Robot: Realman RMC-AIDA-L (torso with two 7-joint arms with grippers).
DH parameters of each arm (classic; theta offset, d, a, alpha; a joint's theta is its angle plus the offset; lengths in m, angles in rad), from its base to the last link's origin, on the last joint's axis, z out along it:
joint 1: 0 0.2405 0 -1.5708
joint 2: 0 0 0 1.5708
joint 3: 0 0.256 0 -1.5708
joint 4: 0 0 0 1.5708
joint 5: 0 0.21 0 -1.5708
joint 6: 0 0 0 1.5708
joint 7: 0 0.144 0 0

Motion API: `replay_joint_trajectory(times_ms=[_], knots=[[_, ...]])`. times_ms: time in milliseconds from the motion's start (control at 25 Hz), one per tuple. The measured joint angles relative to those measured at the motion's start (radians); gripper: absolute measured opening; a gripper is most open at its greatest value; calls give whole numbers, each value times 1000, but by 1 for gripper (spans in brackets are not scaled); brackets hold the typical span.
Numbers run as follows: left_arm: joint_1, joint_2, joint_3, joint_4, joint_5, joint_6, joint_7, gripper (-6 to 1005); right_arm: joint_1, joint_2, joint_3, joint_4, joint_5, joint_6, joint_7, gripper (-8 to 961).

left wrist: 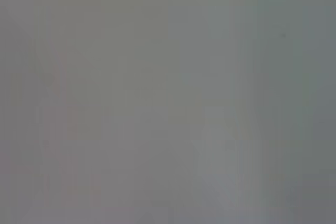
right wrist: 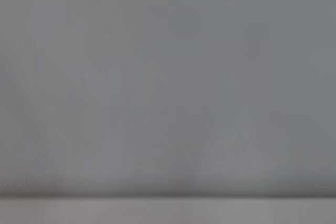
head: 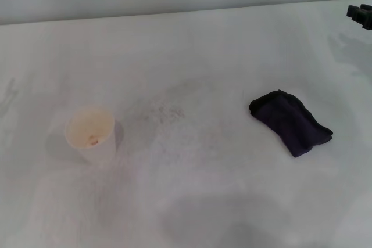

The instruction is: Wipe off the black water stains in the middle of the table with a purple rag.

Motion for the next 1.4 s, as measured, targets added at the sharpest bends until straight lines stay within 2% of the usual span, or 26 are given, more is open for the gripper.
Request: replay_joint_trajectory(times_ms=[160, 280, 400, 720, 960, 1080, 1400], knots=[[-2, -1, -1, -29, -57, 7, 0, 864, -6, 1, 36, -203, 372, -10, -425, 306], [-10, -2, -1, -40, -98, 7, 0, 864, -19, 8, 47, -285, 593, 1, -662, 307], [-25, -3, -1, -59, -138, 0, 0, 864, -28, 12, 47, -340, 748, 25, -862, 307], [-66, -8, 2, -123, -231, -8, -4, 864, -25, 12, 51, -401, 936, 19, -1185, 310], [-99, -8, 3, -162, -244, -27, -3, 864, -28, 10, 53, -402, 1070, 11, -1296, 324], [-110, -8, -1, -165, -249, -27, -3, 864, -31, 9, 53, -402, 1145, 13, -1320, 516], [-141, -8, 1, -182, -250, -33, -2, 864, -42, 11, 50, -412, 1170, 39, -1395, 685]])
